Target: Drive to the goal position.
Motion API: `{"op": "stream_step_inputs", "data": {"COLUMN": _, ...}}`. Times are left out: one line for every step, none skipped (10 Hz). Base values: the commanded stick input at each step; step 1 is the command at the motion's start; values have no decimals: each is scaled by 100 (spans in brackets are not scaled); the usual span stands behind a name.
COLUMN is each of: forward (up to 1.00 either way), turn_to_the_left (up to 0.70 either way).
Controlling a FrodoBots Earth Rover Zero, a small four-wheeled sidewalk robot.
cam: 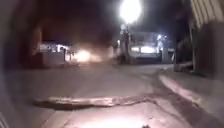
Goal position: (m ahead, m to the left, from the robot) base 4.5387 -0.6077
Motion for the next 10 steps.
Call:
{"op": "stream_step_inputs", "data": {"forward": 0, "turn_to_the_left": 0}}
{"op": "stream_step_inputs", "data": {"forward": 0, "turn_to_the_left": 0}}
{"op": "stream_step_inputs", "data": {"forward": 0, "turn_to_the_left": 0}}
{"op": "stream_step_inputs", "data": {"forward": 0, "turn_to_the_left": 0}}
{"op": "stream_step_inputs", "data": {"forward": 70, "turn_to_the_left": 1}}
{"op": "stream_step_inputs", "data": {"forward": 70, "turn_to_the_left": 1}}
{"op": "stream_step_inputs", "data": {"forward": 70, "turn_to_the_left": 1}}
{"op": "stream_step_inputs", "data": {"forward": 70, "turn_to_the_left": 1}}
{"op": "stream_step_inputs", "data": {"forward": 70, "turn_to_the_left": 1}}
{"op": "stream_step_inputs", "data": {"forward": 70, "turn_to_the_left": 1}}
